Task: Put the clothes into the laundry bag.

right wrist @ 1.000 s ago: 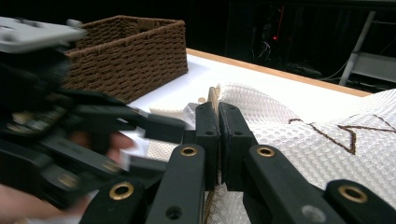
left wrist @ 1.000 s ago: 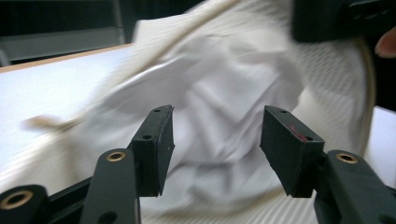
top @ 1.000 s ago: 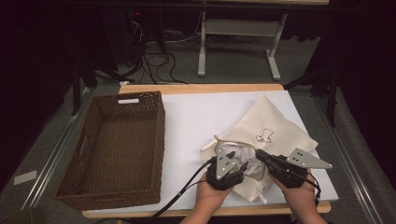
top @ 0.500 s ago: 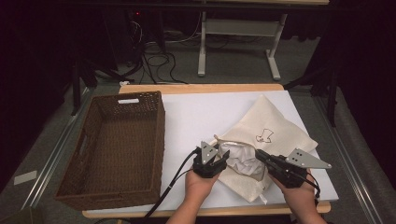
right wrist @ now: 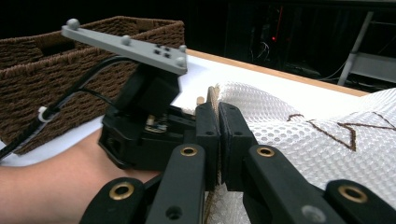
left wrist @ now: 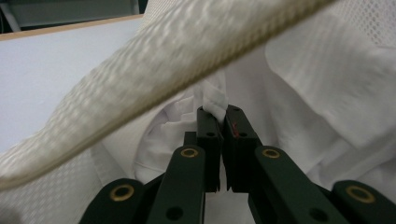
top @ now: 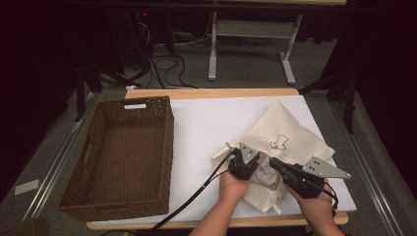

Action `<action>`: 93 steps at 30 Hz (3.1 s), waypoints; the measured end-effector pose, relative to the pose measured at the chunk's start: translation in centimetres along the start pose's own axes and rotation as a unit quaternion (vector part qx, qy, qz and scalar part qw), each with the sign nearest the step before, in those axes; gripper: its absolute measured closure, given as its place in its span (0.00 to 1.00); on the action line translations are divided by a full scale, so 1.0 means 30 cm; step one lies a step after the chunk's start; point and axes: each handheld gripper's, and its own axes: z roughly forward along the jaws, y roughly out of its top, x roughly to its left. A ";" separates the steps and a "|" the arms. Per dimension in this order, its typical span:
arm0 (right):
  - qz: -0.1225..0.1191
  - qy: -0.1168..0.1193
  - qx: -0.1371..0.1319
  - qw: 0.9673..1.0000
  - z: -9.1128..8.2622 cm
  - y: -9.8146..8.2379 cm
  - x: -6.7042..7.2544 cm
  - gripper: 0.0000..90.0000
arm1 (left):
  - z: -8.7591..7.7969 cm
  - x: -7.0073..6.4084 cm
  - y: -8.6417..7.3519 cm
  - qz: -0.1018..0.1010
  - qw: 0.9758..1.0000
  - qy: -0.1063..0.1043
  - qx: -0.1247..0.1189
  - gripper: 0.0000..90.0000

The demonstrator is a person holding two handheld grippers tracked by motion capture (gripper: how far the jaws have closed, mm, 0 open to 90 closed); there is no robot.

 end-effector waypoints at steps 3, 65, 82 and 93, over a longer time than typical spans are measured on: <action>0.003 0.000 0.002 1.000 0.000 -0.002 -0.003 0.99 | -0.003 0.001 0.001 -0.001 1.000 0.002 -0.004 0.92; -0.043 -0.018 0.249 0.967 0.034 -0.245 -0.050 0.98 | -0.391 0.183 -0.150 0.016 0.998 0.058 0.006 0.56; -0.051 -0.020 0.251 0.966 0.047 -0.242 -0.045 0.98 | -0.276 0.186 -0.151 0.000 0.996 0.061 0.070 0.95; -0.065 -0.017 0.256 0.964 0.090 -0.232 -0.057 0.99 | -0.341 0.175 -0.154 0.033 0.993 0.089 0.071 0.96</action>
